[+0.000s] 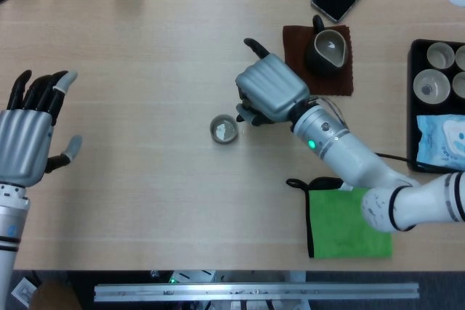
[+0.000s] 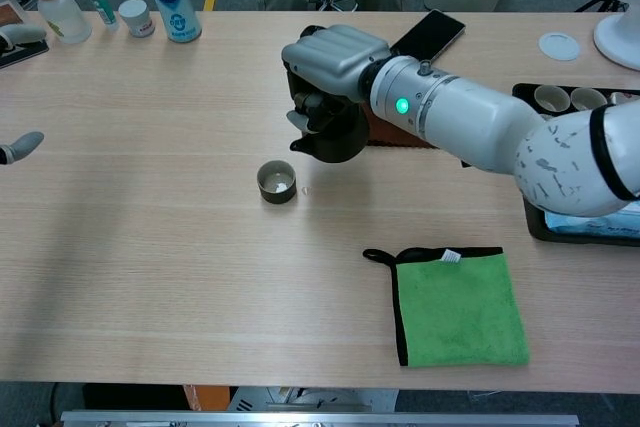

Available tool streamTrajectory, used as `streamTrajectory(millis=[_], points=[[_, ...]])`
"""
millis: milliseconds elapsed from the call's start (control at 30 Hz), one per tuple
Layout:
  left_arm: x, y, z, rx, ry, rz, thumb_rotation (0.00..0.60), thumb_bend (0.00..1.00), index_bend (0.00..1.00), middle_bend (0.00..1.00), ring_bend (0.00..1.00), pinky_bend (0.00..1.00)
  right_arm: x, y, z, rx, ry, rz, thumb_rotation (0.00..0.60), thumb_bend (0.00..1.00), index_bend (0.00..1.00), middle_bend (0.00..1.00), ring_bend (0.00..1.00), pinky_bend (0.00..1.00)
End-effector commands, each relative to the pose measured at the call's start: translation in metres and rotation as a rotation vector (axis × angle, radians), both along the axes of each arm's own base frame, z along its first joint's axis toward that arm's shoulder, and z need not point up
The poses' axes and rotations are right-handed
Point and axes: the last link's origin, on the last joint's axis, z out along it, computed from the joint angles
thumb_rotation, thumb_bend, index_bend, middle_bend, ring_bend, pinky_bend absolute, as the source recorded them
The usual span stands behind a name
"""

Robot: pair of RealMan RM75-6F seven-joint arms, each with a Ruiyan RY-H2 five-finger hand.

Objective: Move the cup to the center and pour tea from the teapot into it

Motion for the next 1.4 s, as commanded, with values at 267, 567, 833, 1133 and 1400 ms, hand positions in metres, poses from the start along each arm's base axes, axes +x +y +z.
streamTrajectory(millis=[267, 567, 833, 1133, 1400], points=[[0.002, -0.002, 0.000, 0.004, -0.014, -0.002, 0.600, 0.30, 0.06, 0.13, 0.12, 0.03, 0.017, -0.001, -0.015, -0.022, 0.083, 0.063, 0.503, 0.44, 1.00, 0.96, 0.88, 0.02], [0.001, -0.005, 0.002, 0.013, -0.020, -0.002, 0.600, 0.30, 0.06, 0.13, 0.12, 0.03, 0.022, 0.003, -0.027, -0.035, 0.176, 0.120, 0.504, 0.44, 1.00, 0.96, 0.88, 0.02], [0.002, -0.006, 0.002, 0.014, -0.023, -0.003, 0.600, 0.30, 0.06, 0.13, 0.12, 0.03, 0.024, 0.003, -0.027, -0.047, 0.209, 0.131, 0.505, 0.44, 1.00, 0.96, 0.88, 0.02], [0.004, -0.007, 0.001, 0.013, -0.026, -0.011, 0.600, 0.30, 0.06, 0.13, 0.12, 0.03, 0.027, 0.004, -0.025, -0.064, 0.235, 0.152, 0.506, 0.44, 1.00, 0.96, 0.88, 0.02], [0.005, -0.007, 0.001, 0.005, -0.035, -0.010, 0.600, 0.30, 0.06, 0.13, 0.12, 0.03, 0.028, 0.002, -0.025, -0.070, 0.246, 0.152, 0.508, 0.44, 1.00, 0.96, 0.88, 0.02]])
